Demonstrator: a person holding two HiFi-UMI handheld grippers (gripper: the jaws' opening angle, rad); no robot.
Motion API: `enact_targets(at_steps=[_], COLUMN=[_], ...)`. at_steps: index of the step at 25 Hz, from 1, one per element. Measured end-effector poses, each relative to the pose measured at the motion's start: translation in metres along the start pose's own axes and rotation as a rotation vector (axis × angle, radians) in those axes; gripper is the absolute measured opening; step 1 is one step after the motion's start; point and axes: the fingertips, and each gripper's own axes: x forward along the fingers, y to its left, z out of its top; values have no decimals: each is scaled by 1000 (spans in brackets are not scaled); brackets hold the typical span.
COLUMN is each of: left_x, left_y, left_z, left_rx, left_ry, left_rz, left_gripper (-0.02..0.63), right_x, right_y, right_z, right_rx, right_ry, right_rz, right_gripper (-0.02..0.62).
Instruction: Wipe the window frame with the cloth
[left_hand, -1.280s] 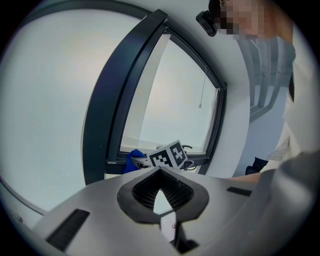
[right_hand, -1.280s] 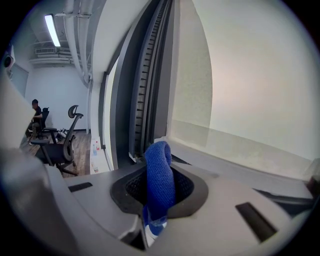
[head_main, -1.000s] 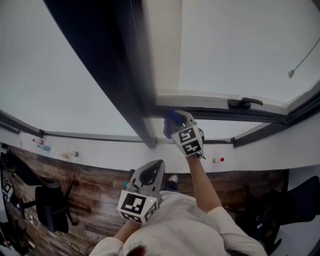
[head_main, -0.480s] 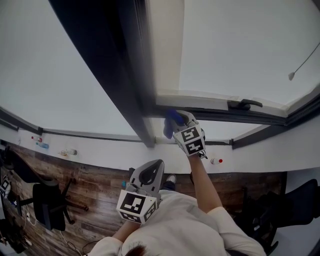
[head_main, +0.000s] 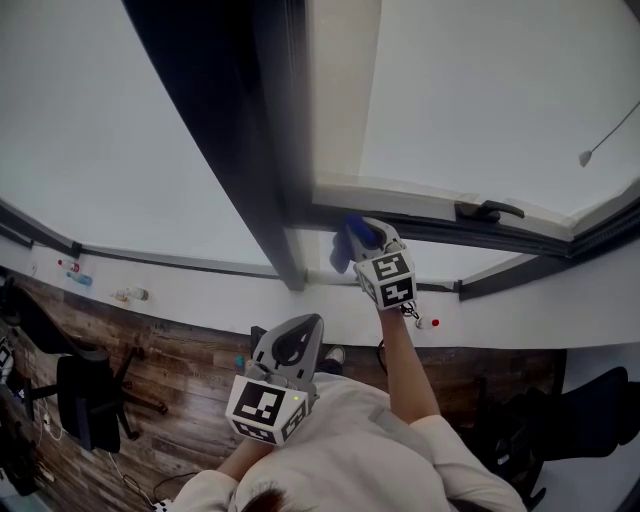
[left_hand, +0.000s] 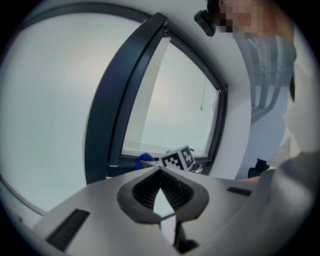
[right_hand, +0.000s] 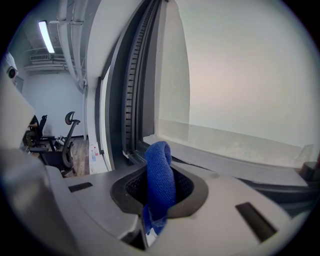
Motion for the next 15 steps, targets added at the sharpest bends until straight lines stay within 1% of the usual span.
enact_targets(at_steps=[3, 8, 15], left_x=[1, 3, 6], left_y=[-1, -3, -1], left_z=[1, 5, 3], left_rx=[-5, -4, 2], left_ry=[-5, -10, 11], left_rz=[-11, -34, -51], left_gripper=[5, 5, 5], right_x=[0, -2, -13], right_y=[-2, -4, -20], right_z=[-2, -2, -7], right_rx=[46, 21, 29], right_ry=[5, 16, 15], right_rz=[3, -1, -58], right_gripper=[51, 51, 51])
